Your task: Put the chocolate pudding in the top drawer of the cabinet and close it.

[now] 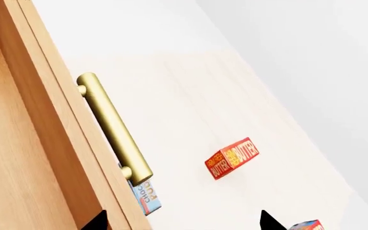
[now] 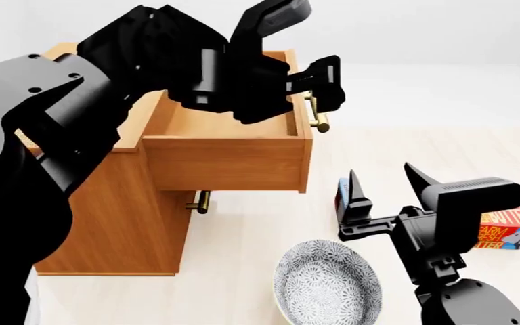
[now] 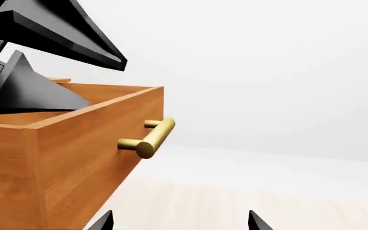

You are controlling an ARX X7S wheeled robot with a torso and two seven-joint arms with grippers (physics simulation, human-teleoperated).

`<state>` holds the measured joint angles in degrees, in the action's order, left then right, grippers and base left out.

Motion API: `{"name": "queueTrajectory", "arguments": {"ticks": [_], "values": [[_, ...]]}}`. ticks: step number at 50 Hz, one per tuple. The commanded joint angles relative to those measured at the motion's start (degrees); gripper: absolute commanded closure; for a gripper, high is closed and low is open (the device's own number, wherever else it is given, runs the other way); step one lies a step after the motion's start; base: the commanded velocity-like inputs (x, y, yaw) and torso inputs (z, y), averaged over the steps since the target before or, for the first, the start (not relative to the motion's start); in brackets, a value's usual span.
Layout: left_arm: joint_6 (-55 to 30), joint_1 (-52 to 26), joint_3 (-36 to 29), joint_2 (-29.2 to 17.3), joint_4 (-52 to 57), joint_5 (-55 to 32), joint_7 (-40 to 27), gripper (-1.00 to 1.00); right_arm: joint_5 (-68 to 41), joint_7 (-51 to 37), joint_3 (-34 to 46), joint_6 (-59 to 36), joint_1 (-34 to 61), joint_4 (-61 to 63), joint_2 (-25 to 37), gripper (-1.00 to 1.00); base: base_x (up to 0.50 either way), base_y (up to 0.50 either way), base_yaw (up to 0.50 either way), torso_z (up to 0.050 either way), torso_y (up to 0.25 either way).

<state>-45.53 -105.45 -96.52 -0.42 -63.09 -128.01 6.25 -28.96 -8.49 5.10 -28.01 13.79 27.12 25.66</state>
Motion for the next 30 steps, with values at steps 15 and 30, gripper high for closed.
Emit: {"name": "queueTrajectory", "arguments": {"ticks": [15,30], "values": [[1.33,-0.21,2.80,0.41,1.85,-4.06,2.78,-1.00,-0.70,1.02,-0.29,1.55,0.41,-2.49,-0.14,-1.00,0.00,0.00,0.00,0.000,0.001],[2.06,-1.46,1.94,0.41,-1.23,0.60,-4.37,-1.00,-0.86,1.36,-0.40,2.40,0.41,-3.43,-0.13,-1.00,0.00,0.00,0.00,0.000,0.000]]}}
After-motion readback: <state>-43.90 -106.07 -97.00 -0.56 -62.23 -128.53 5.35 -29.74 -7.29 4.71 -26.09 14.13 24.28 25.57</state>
